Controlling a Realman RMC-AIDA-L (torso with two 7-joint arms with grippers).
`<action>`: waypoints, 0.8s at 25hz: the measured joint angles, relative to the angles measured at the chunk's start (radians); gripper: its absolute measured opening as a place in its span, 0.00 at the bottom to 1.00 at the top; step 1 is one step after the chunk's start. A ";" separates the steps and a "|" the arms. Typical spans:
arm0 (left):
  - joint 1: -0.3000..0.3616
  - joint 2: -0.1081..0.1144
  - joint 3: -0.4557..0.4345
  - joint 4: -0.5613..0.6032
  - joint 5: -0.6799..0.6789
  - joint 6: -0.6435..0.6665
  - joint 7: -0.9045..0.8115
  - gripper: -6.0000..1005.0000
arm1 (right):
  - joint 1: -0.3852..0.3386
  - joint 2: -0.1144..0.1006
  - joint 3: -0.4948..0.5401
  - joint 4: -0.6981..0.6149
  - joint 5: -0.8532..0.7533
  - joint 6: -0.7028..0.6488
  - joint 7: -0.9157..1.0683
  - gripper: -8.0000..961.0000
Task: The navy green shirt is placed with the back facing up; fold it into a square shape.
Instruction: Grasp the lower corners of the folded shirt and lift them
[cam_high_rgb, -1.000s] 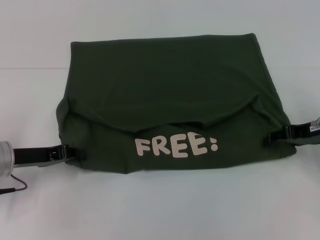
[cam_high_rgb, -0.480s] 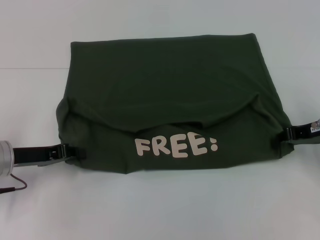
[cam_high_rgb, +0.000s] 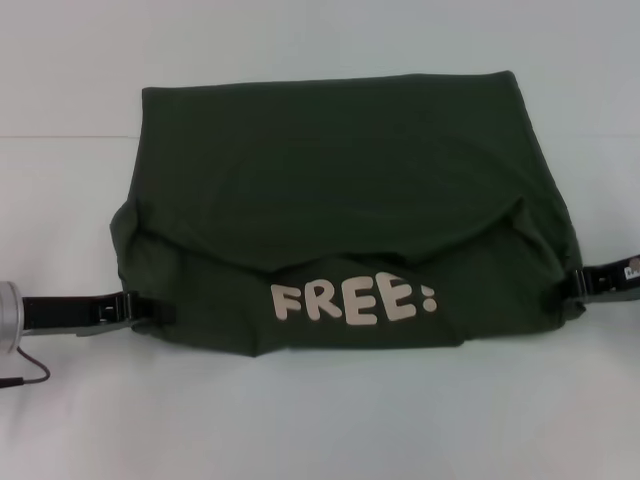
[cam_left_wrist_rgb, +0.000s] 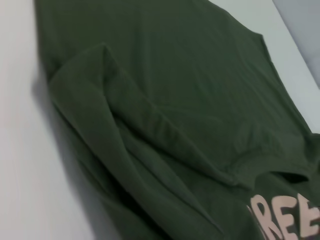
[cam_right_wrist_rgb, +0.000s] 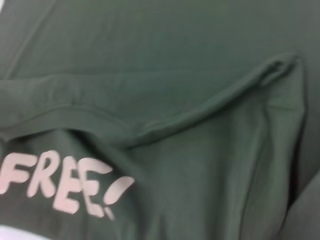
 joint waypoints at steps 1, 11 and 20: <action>0.000 0.004 0.001 0.001 0.005 0.020 -0.003 0.06 | -0.004 -0.003 0.000 0.000 0.006 -0.030 -0.017 0.04; -0.009 0.051 -0.006 0.051 0.256 0.319 -0.095 0.06 | -0.049 -0.029 -0.007 0.000 -0.005 -0.363 -0.237 0.04; -0.019 0.066 -0.011 0.061 0.392 0.623 -0.120 0.06 | -0.089 -0.012 -0.071 -0.020 -0.015 -0.549 -0.424 0.04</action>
